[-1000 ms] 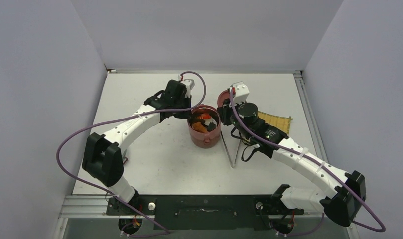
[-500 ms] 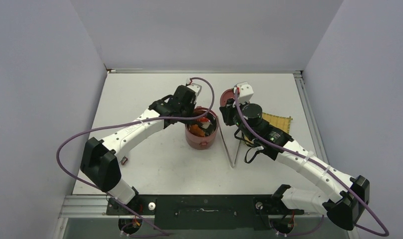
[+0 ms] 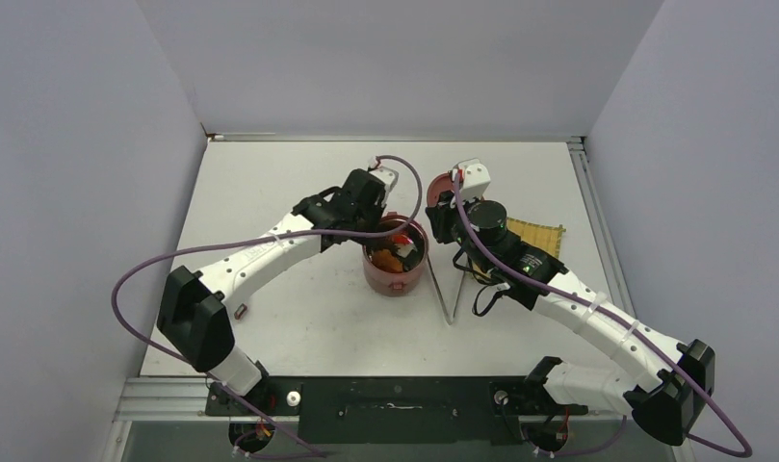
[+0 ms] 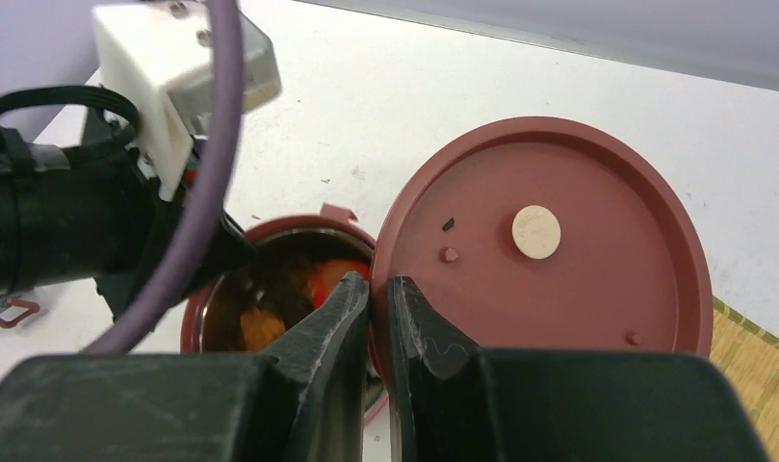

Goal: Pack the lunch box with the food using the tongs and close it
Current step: Adjust the packing box at the center of the board.

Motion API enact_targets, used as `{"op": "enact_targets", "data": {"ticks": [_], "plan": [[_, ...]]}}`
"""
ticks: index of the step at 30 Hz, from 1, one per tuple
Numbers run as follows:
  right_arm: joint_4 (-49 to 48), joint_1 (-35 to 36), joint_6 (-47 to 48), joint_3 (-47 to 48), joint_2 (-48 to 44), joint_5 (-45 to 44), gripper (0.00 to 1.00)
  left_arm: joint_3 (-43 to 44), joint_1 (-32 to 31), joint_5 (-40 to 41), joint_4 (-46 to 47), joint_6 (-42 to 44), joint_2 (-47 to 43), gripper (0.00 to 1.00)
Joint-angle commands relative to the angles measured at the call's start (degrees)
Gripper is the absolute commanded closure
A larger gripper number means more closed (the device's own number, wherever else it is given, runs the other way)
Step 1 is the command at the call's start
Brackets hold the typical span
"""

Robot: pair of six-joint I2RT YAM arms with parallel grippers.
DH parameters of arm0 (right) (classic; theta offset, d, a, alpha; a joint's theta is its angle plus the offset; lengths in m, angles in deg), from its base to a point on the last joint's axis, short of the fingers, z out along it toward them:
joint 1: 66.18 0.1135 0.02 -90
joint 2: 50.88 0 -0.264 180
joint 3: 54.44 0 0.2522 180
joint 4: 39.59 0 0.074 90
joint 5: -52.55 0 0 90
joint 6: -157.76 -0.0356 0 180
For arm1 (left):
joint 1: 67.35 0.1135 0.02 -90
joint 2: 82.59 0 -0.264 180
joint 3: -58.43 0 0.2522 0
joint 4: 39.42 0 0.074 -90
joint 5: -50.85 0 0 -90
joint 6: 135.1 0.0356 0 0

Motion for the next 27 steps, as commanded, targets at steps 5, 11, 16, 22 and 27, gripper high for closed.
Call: {"op": "enact_targets", "data": {"ticks": [5,11,16,22,27], "plan": [[-2.09,-0.37,-1.01,0.38,-1.22,-0.69,0.95,-2.01,8.18,-7.95,1.6,-2.31,-2.07,1.0],[-1.74,-0.36,-0.88,0.94,-1.0,-0.51,0.95,-0.55,2.6,-3.98,-1.32,-1.4,1.13,1.0],[-1.98,-0.37,-1.13,0.04,-1.3,-0.87,0.95,-1.48,7.56,-5.71,0.91,-2.74,-2.45,1.0],[-1.96,-0.43,-1.3,1.04,-0.17,0.13,0.95,-0.59,-0.57,-2.36,-0.23,-1.62,-1.0,1.0],[-2.38,-0.44,-1.76,0.42,-0.32,1.09,0.95,-2.88,10.75,-7.91,2.05,-4.14,-4.05,1.0]]}}
